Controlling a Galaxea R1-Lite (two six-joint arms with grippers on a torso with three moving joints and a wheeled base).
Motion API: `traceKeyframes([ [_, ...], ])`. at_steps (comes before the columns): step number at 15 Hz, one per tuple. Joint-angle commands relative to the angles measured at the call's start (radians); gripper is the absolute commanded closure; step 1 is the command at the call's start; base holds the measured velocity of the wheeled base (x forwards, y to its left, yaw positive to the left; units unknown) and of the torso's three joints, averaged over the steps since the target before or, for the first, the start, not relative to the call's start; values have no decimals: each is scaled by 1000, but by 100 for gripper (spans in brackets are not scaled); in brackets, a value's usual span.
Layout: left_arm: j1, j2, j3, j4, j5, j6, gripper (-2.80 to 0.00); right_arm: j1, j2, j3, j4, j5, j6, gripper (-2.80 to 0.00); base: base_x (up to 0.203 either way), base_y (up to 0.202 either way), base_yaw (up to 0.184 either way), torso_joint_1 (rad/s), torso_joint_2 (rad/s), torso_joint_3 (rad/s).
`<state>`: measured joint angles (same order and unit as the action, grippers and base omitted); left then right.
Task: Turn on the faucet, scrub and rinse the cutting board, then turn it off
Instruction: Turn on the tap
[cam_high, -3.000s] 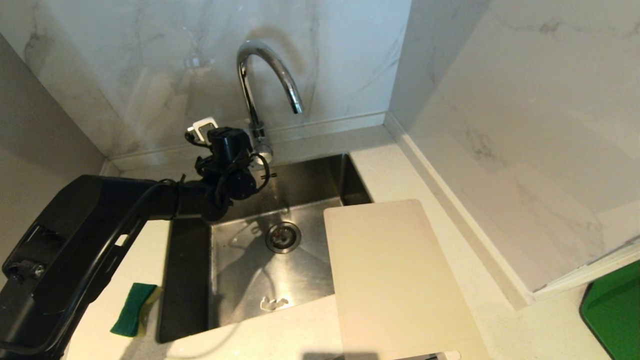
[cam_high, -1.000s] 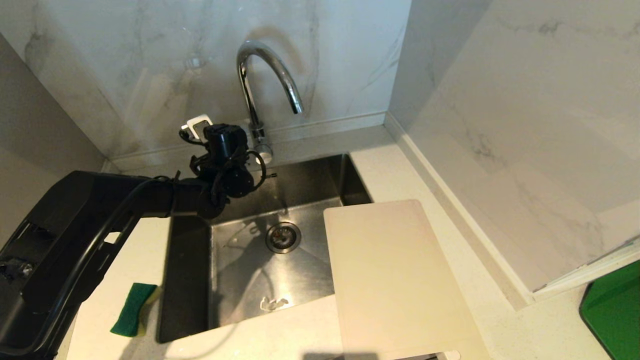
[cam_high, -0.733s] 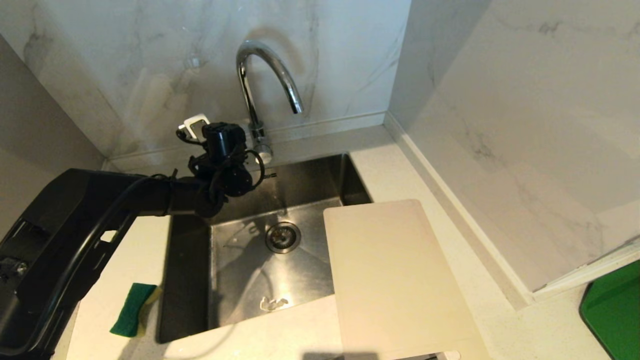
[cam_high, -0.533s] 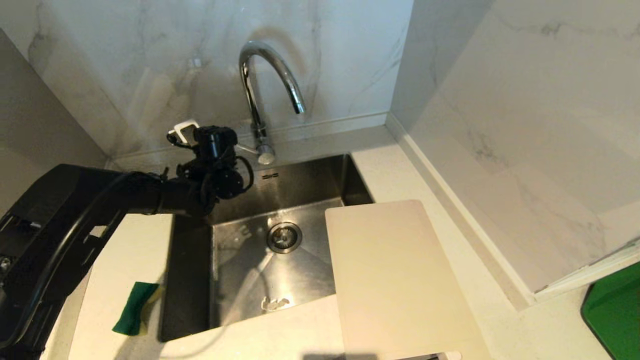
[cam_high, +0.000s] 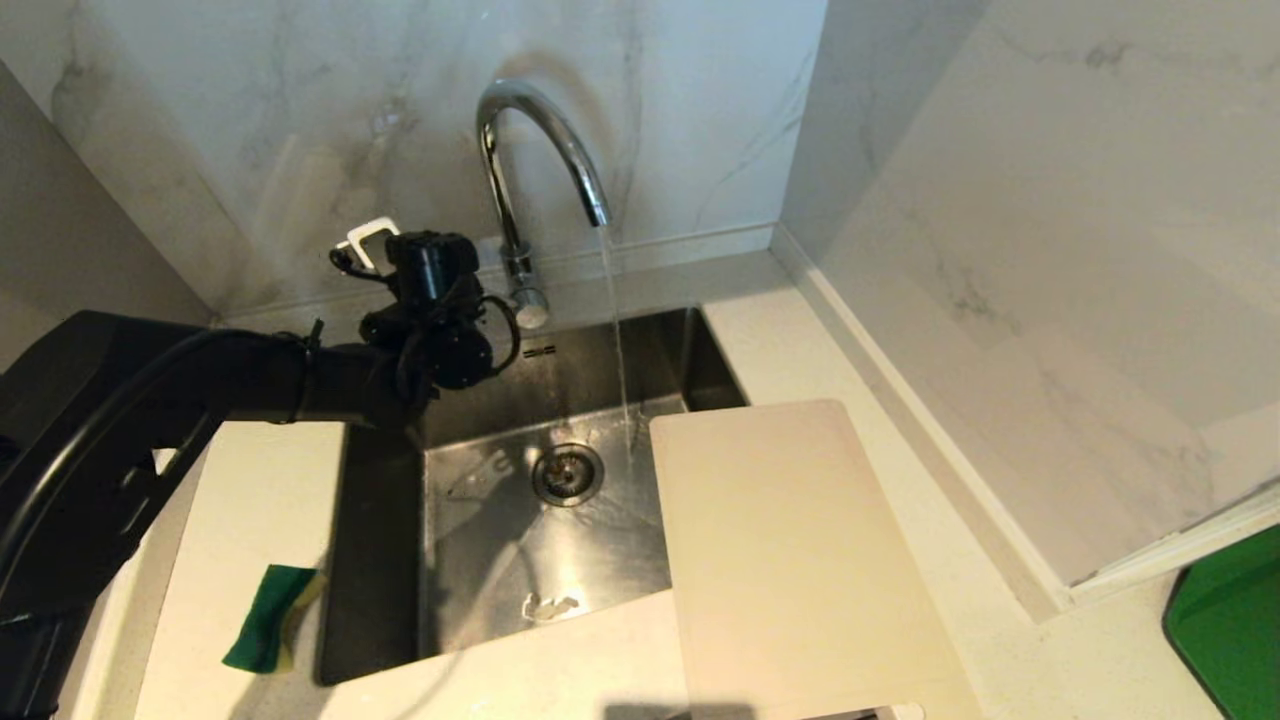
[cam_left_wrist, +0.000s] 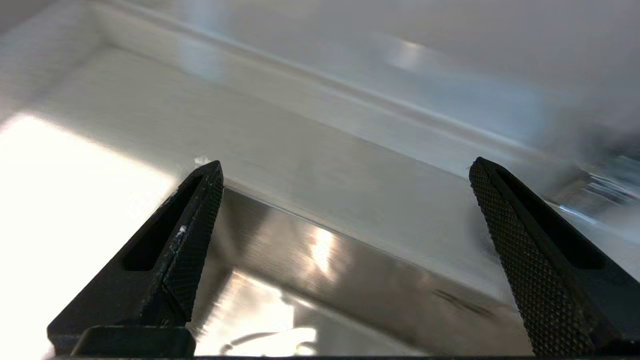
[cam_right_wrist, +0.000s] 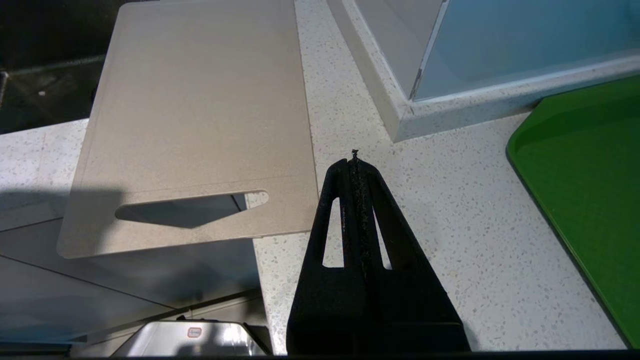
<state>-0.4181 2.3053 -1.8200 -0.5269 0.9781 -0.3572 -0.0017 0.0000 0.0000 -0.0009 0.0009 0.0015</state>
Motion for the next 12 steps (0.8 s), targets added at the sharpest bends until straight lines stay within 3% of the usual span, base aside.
traceKeyframes([
  [1,-4,-31,2,-5,7,-5,-280,0,0,0,-1,1,0,0,0,0,0,0,0,0],
  [4,-17,-77,-3,-3,7,-14,-280,0,0,0,-1,1,0,0,0,0,0,0,0,0],
  [7,-19,-106,-7,57,7,-75,-280,0,0,0,-1,1,0,0,0,0,0,0,0,0],
  [10,-17,-132,-25,302,-6,-224,-280,0,0,0,-1,1,0,0,0,0,0,0,0,0],
  [12,-9,-144,-103,470,-54,-312,-280,0,0,0,-1,1,0,0,0,0,0,0,0,0],
])
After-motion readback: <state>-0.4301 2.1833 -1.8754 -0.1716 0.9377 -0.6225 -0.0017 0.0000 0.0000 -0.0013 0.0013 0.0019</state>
